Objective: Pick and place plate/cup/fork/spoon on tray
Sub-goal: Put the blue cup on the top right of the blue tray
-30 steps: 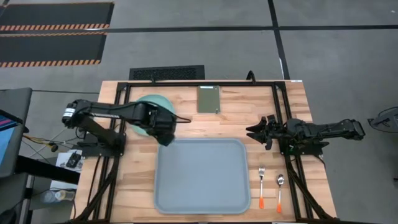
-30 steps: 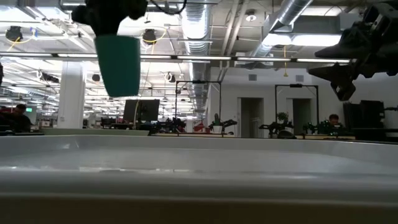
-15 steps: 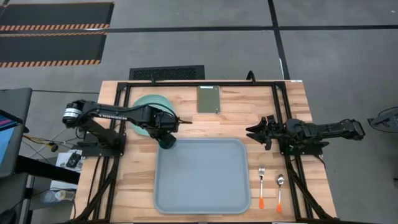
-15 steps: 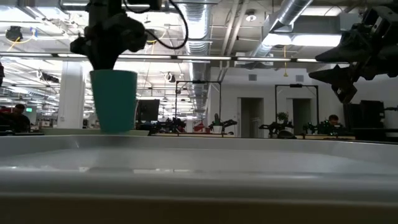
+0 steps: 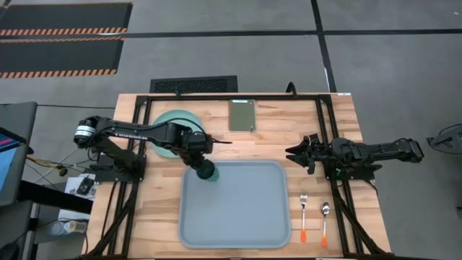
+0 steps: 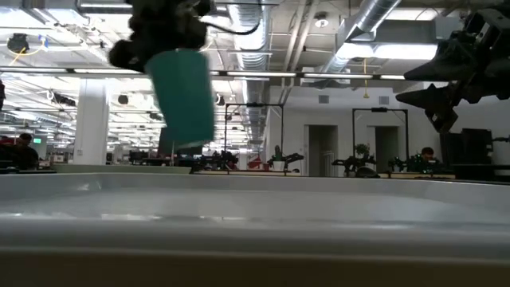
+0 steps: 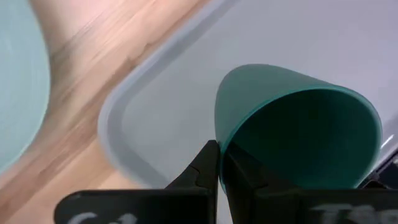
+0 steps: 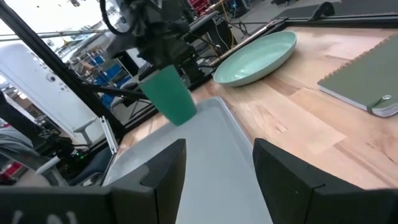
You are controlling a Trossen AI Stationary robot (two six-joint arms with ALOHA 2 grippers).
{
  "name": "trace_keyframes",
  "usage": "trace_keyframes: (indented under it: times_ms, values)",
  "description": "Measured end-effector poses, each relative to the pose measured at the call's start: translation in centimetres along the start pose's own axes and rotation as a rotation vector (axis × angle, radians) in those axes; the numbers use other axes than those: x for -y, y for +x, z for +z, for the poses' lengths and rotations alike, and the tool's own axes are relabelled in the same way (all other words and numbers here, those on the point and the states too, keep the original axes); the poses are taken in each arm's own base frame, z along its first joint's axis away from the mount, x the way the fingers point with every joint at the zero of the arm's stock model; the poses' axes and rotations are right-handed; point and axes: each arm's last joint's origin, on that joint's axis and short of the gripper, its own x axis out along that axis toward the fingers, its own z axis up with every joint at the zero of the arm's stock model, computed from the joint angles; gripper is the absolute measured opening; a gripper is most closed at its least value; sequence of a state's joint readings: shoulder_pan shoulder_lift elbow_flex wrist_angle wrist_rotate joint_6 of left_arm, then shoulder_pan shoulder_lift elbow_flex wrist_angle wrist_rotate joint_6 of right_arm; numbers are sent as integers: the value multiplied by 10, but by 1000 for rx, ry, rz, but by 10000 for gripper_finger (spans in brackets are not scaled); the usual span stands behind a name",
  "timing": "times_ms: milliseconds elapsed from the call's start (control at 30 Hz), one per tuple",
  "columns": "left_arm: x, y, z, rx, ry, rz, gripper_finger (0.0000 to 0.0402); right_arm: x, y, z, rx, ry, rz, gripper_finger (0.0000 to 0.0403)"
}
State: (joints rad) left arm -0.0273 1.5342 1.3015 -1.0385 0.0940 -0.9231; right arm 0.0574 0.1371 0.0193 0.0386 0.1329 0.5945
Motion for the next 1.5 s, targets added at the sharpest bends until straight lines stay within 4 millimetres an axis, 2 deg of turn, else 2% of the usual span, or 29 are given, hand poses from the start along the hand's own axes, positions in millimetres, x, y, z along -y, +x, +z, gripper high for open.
trace_keyframes:
  times_ms: [100,467,733,833,967,1500]
  values:
    - [18,5,14,-13,65,7,0,0,0,0,-2,0,-1,214]
    - [94,48,84,4,388,18,0,0,0,0,-5,15,-2,214]
    - [125,69,116,21,534,91,0,0,0,-1,-8,14,-2,214]
    - [126,84,120,42,549,87,0,1,0,-1,-12,14,-4,214]
    - [122,93,123,18,562,98,0,1,0,-2,-19,13,-9,214]
    - [122,91,127,33,623,89,3,1,0,-2,-28,14,-16,214]
